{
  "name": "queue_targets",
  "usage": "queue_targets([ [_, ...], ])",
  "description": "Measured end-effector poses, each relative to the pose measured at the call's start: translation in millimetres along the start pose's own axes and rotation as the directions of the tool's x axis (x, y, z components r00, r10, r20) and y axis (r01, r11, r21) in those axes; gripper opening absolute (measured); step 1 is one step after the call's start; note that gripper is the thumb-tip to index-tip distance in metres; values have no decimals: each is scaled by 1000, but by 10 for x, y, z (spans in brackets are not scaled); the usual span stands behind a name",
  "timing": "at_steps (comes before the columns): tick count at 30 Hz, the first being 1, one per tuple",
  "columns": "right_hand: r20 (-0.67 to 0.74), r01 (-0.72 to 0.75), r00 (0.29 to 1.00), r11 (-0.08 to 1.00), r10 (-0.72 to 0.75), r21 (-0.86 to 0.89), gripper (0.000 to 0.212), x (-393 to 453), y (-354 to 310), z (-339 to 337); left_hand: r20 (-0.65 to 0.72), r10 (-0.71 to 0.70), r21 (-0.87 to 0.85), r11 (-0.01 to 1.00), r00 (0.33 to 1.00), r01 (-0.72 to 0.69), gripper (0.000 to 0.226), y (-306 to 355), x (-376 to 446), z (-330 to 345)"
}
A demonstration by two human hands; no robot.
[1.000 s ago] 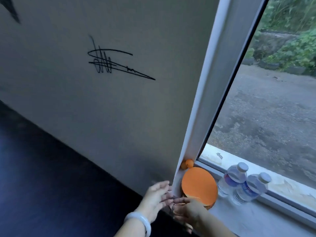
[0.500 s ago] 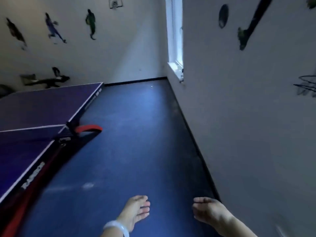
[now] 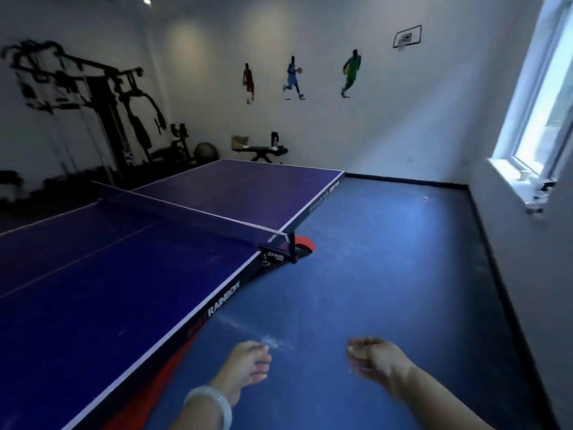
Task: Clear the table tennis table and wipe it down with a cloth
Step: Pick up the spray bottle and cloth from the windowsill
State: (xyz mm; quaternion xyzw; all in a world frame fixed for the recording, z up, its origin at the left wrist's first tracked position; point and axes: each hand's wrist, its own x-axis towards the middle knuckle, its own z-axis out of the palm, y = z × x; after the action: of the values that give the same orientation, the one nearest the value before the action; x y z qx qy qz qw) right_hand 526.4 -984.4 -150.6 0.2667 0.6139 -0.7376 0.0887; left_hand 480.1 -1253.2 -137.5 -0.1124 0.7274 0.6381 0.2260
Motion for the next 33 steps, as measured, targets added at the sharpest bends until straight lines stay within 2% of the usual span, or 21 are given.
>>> queue_targets([
  [6, 30, 20, 999, 997, -18, -73, 12, 730, -588, 501, -41, 37, 46, 998, 998, -35, 16, 545, 591, -213],
  [12, 24, 6, 1000, 996, -4, -89, 18, 1535, -1051, 216, 0, 86, 136, 987, 996, -85, 21, 1120, 1398, 300],
  [21, -45, 34, 998, 998, -36, -44, 16, 2908, -2161, -1192, 109, 124, 215, 966, 986, -145, 26, 2172, 2909, 2023],
  [26, -116, 56, 991, 997, -62, -55, 16, 3693, -2816, -2050, 198, 158, 222, 954, 967, -201, 14, 2815, 3683, 2985],
  [30, -178, 53, 982, 995, -68, -90, 18, 4327, -3186, -2584, 277, 156, 296, 925, 948, -239, 2, 3201, 4471, 3634],
  [33, -239, 38, 968, 988, -74, -151, 18, 4861, -3481, -2983, 350, 169, 347, 890, 921, -295, 7, 3533, 5196, 4124],
])
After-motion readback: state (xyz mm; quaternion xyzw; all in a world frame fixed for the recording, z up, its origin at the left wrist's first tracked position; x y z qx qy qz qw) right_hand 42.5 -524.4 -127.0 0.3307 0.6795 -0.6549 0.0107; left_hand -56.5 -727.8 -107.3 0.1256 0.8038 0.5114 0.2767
